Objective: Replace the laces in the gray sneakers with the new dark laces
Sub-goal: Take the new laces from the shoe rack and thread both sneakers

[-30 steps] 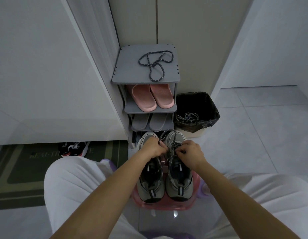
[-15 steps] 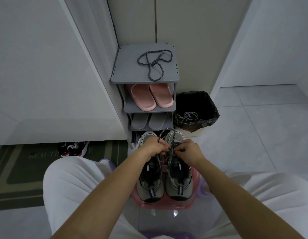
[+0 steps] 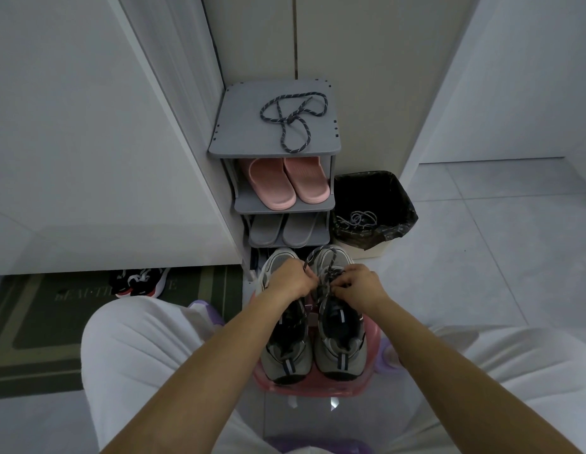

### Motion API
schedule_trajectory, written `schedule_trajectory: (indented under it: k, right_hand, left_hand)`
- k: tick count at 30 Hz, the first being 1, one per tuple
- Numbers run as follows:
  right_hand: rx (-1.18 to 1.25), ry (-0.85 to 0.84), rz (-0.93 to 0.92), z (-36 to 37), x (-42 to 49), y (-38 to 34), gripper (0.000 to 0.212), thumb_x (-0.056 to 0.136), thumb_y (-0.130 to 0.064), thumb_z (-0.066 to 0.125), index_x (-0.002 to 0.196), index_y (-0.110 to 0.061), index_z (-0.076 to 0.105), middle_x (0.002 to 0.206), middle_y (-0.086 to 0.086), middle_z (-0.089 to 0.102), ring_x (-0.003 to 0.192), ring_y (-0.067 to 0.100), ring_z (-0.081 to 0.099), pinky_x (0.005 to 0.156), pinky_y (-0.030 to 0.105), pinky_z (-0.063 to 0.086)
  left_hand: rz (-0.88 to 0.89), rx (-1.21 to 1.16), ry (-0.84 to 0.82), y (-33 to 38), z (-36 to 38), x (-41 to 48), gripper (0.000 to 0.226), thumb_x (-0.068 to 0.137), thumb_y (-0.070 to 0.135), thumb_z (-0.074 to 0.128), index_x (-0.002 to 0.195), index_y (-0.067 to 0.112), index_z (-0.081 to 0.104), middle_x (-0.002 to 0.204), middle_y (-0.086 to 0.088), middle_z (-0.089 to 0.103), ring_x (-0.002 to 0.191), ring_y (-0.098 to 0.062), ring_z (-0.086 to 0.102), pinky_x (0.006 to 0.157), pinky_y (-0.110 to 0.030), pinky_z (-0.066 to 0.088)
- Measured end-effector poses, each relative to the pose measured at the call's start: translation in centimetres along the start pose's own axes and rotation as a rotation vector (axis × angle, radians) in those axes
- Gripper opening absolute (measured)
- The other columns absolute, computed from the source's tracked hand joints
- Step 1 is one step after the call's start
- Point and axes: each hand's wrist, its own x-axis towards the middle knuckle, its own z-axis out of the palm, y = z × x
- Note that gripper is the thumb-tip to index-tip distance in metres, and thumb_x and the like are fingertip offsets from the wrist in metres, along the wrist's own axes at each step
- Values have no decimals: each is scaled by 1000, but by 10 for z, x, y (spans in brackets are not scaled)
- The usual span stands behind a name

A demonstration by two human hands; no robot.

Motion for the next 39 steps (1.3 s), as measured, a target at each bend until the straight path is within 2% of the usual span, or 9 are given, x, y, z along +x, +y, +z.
schedule_trajectory:
  k: [5,16,20,25,29,32,35,37,39]
  right_hand:
    - [4,6,1,1,2,1,15,81,-31,68,94,-28,75,123,2,52,116,27,47,101,36,41]
    - [3,14,7,1,1,-2,13,80,-32,69,90,-28,76,120,-1,54,119,23,43,99,33,39]
    - [39,41,4,2,-2,-6,8,80,-26,68,76,-28,74,105,-1,57,115,25,48,92,31,43]
    - [62,-6,38,1,-7,-11,28,86,-25,60,61,-36,53,128,9,48,120,29,43,100,33,36]
    - [-33,-1,27,-2,-11,-17,19,93,-21,48,95,-11,64,136,11,39,121,32,39,102,34,34]
    - [-40,73,12,-7,-15,-12,24,94,-21,46,99,-5,63,135,11,42,120,31,42,102,37,37]
    - [65,152,52,-17,-18,-1,18,93,-17,47,85,-9,61,124,14,51,115,31,48,96,35,40]
    - [192,206,105,-30,-22,9,19,93,-10,48,78,-11,58,101,14,58,101,30,54,80,29,42]
    - [388,273,244,-46,-27,22,17,95,-9,46,84,-5,58,84,11,56,86,25,53,67,25,38]
  left_hand:
    - [55,-95,-119,-3,-2,5,13,82,14,59,79,6,69,71,-6,59,62,-20,54,61,-27,46]
    - [142,24,-114,2,1,3,17,85,16,59,68,18,55,73,0,56,66,-13,52,61,-23,43]
    - [129,-95,-118,1,5,2,6,86,13,61,87,10,65,66,4,52,54,-7,47,51,-17,38]
    - [114,-240,-234,-2,2,-3,23,79,23,75,81,19,52,76,8,53,75,-9,52,61,-17,40]
    - [85,-272,-249,-1,3,-2,24,78,16,75,79,20,51,77,6,53,72,-7,51,64,-16,41]
    - [83,-283,-233,-2,1,-1,25,78,16,75,74,21,50,75,7,53,69,-5,49,61,-14,39]
    - [88,-256,-221,-4,0,0,27,79,18,73,69,21,48,72,7,50,65,-3,47,58,-15,36]
    - [88,-259,-225,-5,0,0,26,80,18,73,71,20,48,73,6,49,66,-5,47,62,-19,37]
    - [87,-252,-224,-6,1,0,25,79,21,74,93,15,53,90,3,53,80,-10,52,71,-21,40]
